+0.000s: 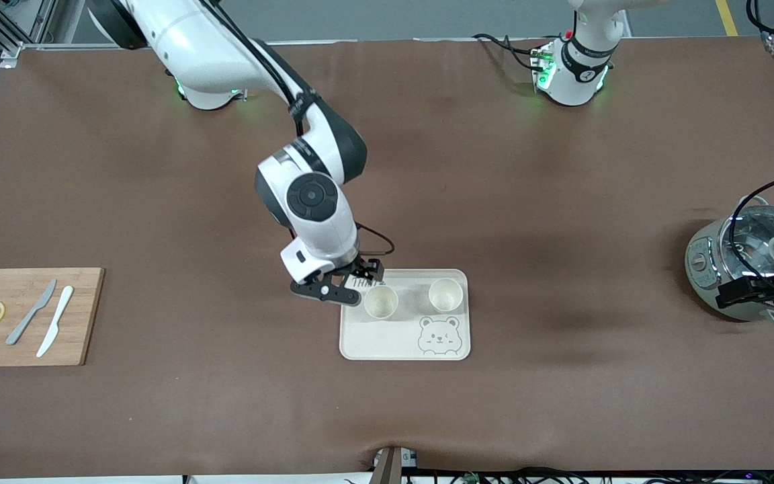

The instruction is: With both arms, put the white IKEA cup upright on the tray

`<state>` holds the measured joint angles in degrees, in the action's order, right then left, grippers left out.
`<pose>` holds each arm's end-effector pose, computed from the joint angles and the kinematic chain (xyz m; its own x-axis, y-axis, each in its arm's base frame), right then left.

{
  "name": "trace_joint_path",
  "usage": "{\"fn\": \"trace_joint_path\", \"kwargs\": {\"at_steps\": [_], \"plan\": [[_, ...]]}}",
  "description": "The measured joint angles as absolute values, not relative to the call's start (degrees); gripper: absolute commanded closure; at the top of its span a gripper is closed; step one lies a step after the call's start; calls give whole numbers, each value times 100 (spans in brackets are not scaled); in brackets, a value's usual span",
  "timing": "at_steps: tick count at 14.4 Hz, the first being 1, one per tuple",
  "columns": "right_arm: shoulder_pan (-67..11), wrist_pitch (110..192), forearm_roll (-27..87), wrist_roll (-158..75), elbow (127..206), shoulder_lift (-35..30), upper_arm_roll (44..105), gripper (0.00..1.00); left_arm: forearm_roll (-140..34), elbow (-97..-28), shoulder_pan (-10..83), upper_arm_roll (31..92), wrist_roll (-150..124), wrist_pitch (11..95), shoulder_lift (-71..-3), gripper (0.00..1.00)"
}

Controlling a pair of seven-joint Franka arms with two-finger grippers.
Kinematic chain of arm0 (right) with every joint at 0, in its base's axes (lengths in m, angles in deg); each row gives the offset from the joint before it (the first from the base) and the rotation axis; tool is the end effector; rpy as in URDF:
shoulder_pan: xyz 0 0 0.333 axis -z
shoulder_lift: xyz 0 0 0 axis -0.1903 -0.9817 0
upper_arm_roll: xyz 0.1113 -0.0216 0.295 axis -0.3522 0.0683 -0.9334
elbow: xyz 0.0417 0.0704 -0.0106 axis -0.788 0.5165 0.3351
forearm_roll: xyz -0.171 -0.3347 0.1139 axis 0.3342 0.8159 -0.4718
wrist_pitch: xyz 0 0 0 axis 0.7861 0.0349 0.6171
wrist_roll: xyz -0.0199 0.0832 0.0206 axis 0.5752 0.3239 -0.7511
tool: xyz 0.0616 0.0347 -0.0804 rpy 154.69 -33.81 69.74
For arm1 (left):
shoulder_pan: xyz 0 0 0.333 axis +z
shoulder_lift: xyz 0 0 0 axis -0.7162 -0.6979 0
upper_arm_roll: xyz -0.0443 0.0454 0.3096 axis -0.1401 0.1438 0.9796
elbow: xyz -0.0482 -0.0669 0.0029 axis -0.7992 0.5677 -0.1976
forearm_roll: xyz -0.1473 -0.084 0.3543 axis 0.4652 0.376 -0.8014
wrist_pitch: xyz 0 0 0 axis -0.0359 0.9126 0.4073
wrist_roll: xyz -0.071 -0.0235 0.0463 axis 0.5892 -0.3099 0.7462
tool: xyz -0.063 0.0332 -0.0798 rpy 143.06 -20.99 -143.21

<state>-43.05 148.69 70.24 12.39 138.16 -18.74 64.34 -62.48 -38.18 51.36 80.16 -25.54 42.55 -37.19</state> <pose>0.6101 0.4317 0.3666 0.9770 -0.2102 0.0357 -0.2090 -0.9773 -0.0346 0.6976 0.0720 0.4916 0.9957 -0.0005 0.0929 0.0010 -0.9999 -0.0165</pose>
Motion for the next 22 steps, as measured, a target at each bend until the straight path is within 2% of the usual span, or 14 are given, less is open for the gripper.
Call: {"fn": "trace_joint_path", "kwargs": {"at_steps": [6, 10, 13, 18, 22], "plan": [[-4020, 13667, 7028, 460, 14811, -231, 6491, 0, -6153, -3814, 5256, 8015, -2874, 4253, -3717, 0], [-3210, 12718, 6996, -850, 15269, 777, 6511, 0, -6072, -3813, 5244, 7998, -2597, 4252, -3717, 0], [-2272, 12320, 6899, -2207, 15559, 1360, 6529, 0, -6071, -3816, 5229, 7994, -2576, 4252, -3717, 0], [-769, 12418, 6674, -4074, 15899, 1551, 6560, 0, -6071, -3816, 5249, 8002, -2575, 4250, -3717, 0], [-446, 12803, 6667, -4515, 16041, 1454, 6559, 0, -6071, -3817, 5142, 7993, -2395, 4242, -3718, 0]]}}
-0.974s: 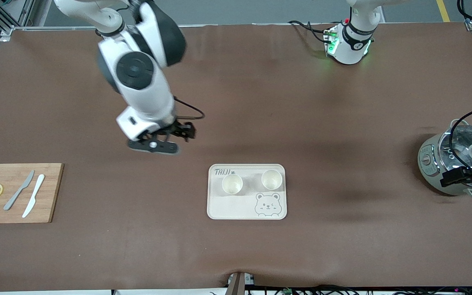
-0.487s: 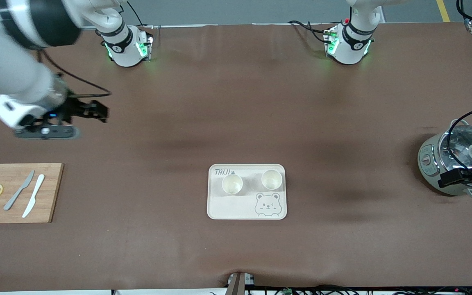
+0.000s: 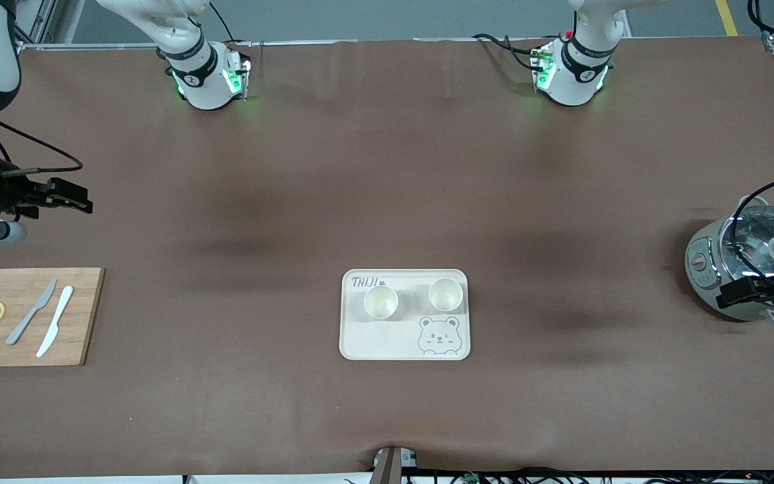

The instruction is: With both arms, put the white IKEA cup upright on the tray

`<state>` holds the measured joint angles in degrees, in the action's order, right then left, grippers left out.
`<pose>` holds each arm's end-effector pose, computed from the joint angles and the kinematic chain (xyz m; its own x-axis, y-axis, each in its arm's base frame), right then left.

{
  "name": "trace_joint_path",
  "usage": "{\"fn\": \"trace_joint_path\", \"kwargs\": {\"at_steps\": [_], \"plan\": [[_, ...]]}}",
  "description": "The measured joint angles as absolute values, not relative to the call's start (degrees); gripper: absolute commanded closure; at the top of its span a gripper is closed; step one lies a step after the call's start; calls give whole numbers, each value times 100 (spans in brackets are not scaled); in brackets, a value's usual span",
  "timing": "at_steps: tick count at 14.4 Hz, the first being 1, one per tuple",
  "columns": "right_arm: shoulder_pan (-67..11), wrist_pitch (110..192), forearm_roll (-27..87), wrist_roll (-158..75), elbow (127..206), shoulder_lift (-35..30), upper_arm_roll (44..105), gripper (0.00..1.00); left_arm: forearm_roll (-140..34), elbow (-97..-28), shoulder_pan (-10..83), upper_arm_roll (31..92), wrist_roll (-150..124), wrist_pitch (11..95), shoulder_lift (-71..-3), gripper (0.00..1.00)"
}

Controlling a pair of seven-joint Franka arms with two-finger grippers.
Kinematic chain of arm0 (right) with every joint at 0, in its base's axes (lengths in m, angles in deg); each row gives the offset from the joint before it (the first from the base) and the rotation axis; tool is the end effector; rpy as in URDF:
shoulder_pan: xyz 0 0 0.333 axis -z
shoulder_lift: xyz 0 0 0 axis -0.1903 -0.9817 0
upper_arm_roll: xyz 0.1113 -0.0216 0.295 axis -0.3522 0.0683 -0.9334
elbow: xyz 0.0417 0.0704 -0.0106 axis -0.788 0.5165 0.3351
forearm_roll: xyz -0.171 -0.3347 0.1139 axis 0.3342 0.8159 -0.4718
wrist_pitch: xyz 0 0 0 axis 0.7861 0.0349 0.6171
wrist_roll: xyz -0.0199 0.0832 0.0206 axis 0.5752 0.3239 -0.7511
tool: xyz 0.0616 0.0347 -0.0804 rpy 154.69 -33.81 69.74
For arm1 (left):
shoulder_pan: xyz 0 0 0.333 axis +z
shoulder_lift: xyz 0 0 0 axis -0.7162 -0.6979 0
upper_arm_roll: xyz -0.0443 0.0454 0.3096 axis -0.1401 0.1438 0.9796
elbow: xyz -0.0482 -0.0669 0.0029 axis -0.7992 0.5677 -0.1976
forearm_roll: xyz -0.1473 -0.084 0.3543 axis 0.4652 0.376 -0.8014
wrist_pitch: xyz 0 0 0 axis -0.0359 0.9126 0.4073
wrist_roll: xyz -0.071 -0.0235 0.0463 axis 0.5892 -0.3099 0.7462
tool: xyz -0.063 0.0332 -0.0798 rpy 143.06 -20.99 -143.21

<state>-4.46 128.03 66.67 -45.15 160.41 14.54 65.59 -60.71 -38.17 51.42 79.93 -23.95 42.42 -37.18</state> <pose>0.5834 -0.0323 0.5414 0.9884 0.0964 -0.1176 0.0940 -0.9952 -0.0260 0.6978 0.0681 0.4916 0.9950 0.0335 0.0937 0.0319 -0.9993 0.0182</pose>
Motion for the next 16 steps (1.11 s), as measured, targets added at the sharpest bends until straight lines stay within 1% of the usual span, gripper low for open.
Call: {"fn": "trace_joint_path", "kwargs": {"at_steps": [7, 13, 16], "plan": [[-292, 13016, 6668, -4615, 16057, 1187, 6555, 0, -6071, -3819, 5034, 7990, -2335, 4228, -3717, 0], [-292, 13017, 6668, -4615, 16057, 1184, 6539, 0, -6219, -3893, 4341, 7936, -2282, 4204, -3864, 0], [-292, 13017, 6668, -4615, 16057, 1184, 6539, 0, -6313, -3893, 4283, 7937, -2236, 4204, -3923, 0]]}}
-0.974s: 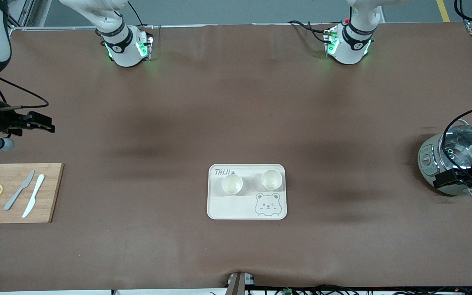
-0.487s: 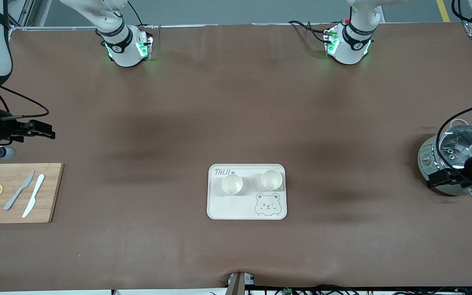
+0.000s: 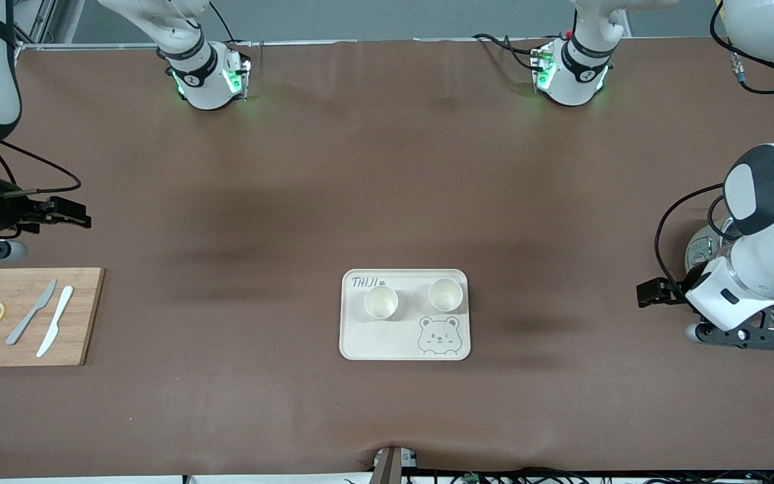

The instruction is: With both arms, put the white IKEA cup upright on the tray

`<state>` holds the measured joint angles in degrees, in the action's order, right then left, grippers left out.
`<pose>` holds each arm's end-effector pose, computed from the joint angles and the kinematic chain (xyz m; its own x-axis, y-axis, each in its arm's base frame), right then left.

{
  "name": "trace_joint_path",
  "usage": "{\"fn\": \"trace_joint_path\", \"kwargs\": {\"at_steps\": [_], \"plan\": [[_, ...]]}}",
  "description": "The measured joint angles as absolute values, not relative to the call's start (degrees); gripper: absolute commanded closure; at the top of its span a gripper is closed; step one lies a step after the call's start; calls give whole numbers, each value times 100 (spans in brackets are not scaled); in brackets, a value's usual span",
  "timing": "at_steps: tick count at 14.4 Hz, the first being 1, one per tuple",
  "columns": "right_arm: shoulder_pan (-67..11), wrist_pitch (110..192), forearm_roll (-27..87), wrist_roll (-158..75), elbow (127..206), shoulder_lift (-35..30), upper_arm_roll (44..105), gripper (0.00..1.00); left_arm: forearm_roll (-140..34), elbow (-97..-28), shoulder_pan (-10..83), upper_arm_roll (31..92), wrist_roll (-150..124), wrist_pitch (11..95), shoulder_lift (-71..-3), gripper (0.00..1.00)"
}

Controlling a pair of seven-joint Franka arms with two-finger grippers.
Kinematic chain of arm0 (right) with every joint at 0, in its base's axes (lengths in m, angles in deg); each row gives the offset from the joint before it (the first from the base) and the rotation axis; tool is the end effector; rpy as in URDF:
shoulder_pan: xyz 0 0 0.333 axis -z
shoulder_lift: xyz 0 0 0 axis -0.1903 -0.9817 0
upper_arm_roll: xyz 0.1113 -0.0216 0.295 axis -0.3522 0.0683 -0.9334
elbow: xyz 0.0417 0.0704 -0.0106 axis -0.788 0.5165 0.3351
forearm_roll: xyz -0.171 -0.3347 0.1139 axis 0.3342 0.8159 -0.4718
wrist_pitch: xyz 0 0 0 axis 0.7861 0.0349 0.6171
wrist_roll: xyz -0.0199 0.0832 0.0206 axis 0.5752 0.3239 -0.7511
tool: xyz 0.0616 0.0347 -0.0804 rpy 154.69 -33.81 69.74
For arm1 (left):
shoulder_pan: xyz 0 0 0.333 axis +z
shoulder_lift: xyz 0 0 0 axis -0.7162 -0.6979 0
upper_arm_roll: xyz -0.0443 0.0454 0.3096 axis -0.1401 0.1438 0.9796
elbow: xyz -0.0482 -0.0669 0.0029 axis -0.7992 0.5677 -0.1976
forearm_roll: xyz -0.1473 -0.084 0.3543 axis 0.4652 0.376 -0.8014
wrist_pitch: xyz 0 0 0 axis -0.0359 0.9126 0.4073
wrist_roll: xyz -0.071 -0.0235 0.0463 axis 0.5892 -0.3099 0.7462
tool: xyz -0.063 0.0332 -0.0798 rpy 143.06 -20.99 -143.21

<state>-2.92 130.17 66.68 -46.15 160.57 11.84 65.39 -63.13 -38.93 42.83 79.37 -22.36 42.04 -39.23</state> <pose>0.5957 -0.0477 0.5151 0.9875 0.0908 -0.1288 0.0872 -0.9956 -0.0333 0.7030 -0.0393 0.4594 0.9935 -0.1082 0.0361 -0.1078 -0.9941 -0.0134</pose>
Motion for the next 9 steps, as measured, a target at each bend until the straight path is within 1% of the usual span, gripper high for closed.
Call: {"fn": "trace_joint_path", "kwargs": {"at_steps": [9], "plan": [[-291, 13029, 6670, -4615, 16053, 1183, 6539, 0, -6317, -3868, 4329, 7938, -1910, 4205, -3875, 0]]}}
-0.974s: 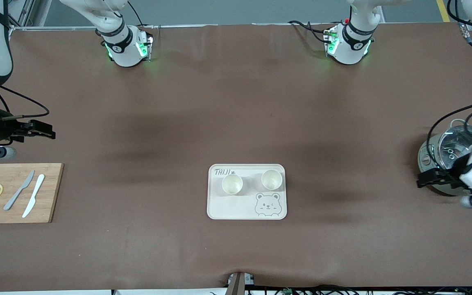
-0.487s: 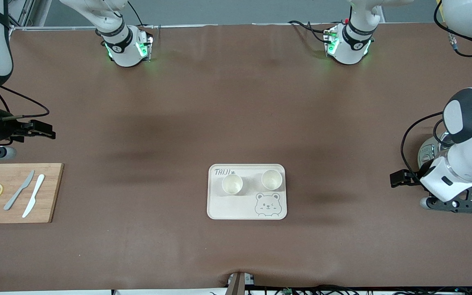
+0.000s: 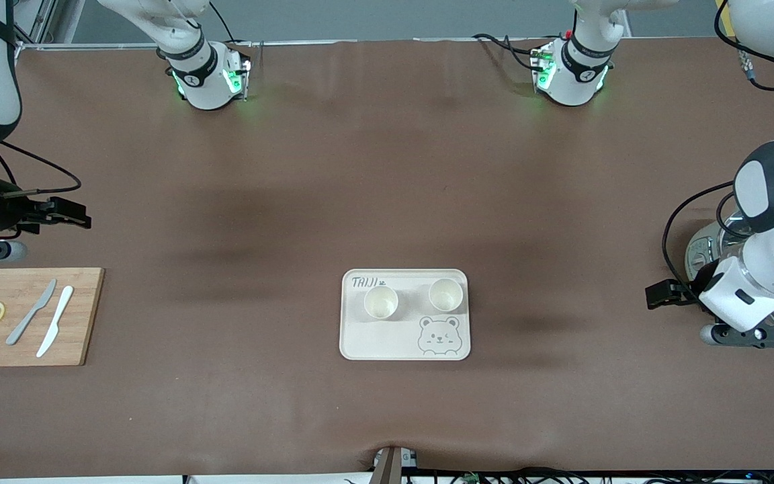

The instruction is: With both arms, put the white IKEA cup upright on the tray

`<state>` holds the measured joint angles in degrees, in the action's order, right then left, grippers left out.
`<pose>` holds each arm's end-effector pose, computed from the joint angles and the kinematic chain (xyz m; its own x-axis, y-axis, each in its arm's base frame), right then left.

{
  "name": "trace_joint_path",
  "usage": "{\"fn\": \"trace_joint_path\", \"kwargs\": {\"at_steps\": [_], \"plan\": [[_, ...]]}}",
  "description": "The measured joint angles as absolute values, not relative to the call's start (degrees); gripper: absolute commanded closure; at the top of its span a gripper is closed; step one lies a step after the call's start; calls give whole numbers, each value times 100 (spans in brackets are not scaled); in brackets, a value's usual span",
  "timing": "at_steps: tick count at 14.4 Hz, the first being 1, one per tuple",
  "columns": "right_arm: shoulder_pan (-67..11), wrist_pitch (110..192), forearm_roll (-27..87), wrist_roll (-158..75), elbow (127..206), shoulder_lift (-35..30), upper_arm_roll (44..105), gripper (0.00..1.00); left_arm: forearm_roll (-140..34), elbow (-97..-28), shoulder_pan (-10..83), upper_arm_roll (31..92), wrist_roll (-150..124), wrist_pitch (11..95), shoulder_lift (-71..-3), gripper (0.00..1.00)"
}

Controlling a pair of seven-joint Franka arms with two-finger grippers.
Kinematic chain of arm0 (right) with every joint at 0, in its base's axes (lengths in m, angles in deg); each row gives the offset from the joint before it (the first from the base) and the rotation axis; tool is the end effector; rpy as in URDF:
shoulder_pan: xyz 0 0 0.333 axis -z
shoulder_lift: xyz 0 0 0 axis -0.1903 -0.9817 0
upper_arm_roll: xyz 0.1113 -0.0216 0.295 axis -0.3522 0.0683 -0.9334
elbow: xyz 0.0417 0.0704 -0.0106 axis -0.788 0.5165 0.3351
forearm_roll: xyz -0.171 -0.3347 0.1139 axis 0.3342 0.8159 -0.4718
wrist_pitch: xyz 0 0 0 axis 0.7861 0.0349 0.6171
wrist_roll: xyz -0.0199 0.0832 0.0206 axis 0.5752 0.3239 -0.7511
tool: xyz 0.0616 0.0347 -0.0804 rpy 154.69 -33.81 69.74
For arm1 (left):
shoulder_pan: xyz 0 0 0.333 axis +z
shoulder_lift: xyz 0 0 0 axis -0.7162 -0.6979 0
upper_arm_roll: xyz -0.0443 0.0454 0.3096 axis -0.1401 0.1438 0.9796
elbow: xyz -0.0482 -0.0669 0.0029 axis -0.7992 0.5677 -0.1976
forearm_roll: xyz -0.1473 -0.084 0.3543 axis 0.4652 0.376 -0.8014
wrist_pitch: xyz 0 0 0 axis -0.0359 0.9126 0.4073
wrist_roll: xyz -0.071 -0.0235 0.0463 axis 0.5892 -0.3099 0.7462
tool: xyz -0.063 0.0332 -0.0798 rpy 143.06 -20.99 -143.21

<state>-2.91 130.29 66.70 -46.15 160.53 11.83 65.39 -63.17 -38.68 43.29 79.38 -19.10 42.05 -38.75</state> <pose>0.5960 -0.0479 0.5154 0.9878 0.0906 -0.1263 0.0872 -0.9957 -0.0325 0.7028 -0.0335 0.4674 0.9978 -0.0435 0.0497 -0.0430 -0.9990 -0.0120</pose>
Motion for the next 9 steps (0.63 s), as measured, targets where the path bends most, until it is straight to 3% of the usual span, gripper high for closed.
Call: {"fn": "trace_joint_path", "kwargs": {"at_steps": [3, 9], "plan": [[-292, 13014, 6670, -4615, 15971, 1327, 6533, 0, -6317, -3867, 4305, 7936, -1856, 4205, -3875, 0], [-289, 12296, 6561, -4574, 15920, 2230, 6529, 0, -6319, -3857, 4167, 8065, -1816, 4205, -3870, 0]]}}
